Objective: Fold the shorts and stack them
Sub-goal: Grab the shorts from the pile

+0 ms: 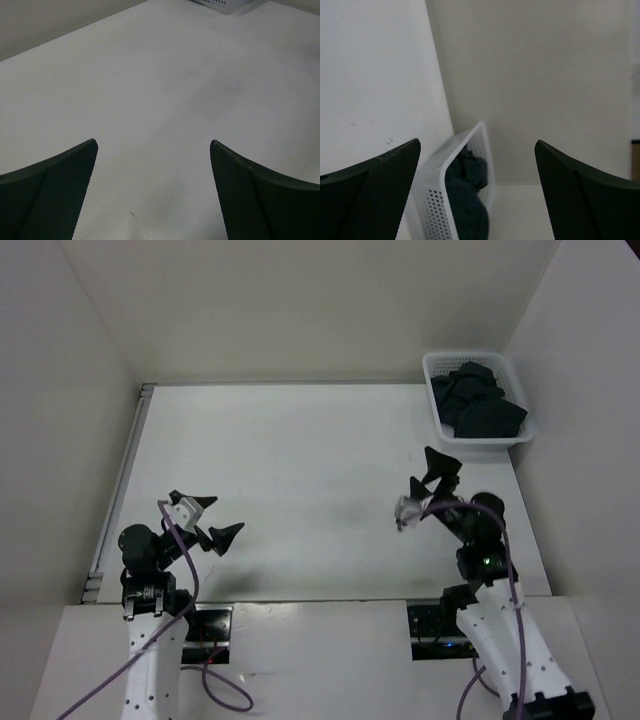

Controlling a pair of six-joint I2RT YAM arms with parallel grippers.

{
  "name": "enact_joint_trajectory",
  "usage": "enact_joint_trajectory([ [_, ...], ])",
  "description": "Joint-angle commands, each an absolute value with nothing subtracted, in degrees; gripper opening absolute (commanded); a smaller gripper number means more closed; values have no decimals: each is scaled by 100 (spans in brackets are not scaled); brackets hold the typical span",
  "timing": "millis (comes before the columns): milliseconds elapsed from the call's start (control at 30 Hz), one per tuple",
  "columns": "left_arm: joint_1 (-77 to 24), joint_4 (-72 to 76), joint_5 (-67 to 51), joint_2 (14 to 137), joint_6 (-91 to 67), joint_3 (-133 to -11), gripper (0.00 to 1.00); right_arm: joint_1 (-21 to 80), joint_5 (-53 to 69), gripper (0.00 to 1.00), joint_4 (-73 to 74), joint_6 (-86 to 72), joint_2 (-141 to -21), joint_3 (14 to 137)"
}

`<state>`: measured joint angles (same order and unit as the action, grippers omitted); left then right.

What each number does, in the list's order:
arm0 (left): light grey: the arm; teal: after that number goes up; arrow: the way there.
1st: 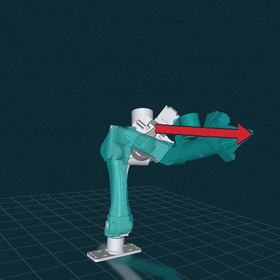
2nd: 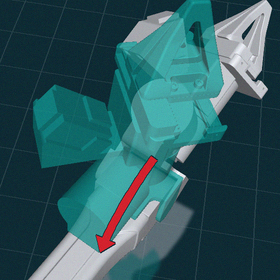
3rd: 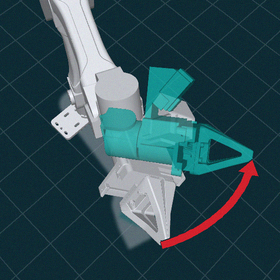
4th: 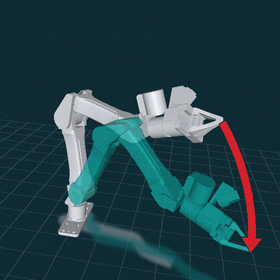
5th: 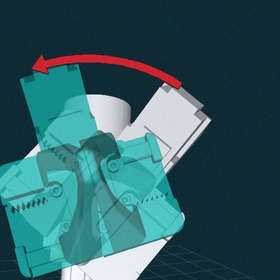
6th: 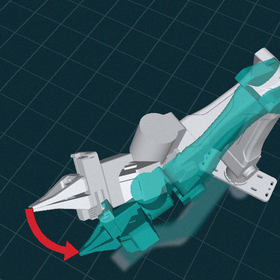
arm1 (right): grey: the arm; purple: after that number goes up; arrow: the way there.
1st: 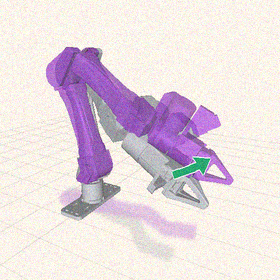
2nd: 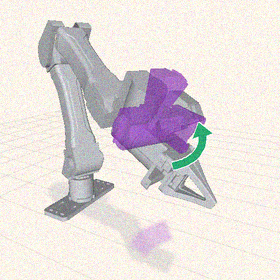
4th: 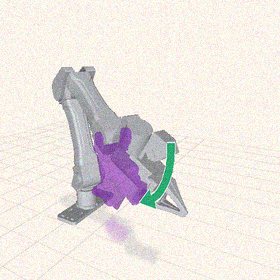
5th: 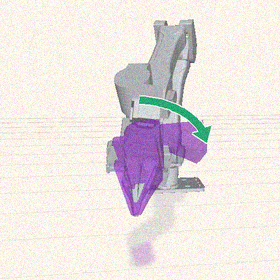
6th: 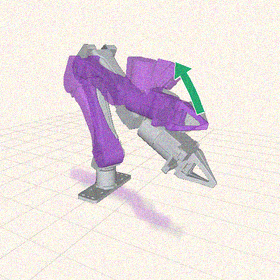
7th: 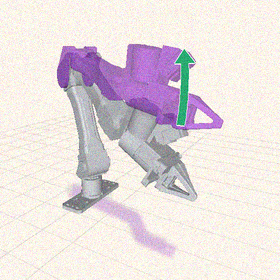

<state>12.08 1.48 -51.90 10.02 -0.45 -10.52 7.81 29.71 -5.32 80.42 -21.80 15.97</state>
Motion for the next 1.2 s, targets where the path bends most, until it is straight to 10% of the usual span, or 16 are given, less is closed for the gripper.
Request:
enact_joint_trajectory([
  [0, 941, 423, -4397, 2164, 0, -1991, 100, 879, 1270, 100, -305, 6544, -4537, 3821],
  [267, -263, -2019, -1383, 6279, 0, -5453, 100, -68, -1237, 100, 1290, 2359, -9041, 8079],
  [400, -316, -3270, -2161, 8408, 0, -7186, 100, -350, -2519, 98, 2020, 830, -10762, 9525],
  [933, -536, -2944, -1775, 9457, 0, -7945, 100, -940, -2953, 96, 2013, 193, -12498, 10433],
  [1033, -536, -2944, -1723, 9519, 0, -8007, 100, -940, -2945, 75, 2013, 193, -12612, 10371],
  [1167, -536, -2944, -1723, 9519, 0, -8007, 100, -940, -2760, 10, 2127, 141, -12665, 10449],
])
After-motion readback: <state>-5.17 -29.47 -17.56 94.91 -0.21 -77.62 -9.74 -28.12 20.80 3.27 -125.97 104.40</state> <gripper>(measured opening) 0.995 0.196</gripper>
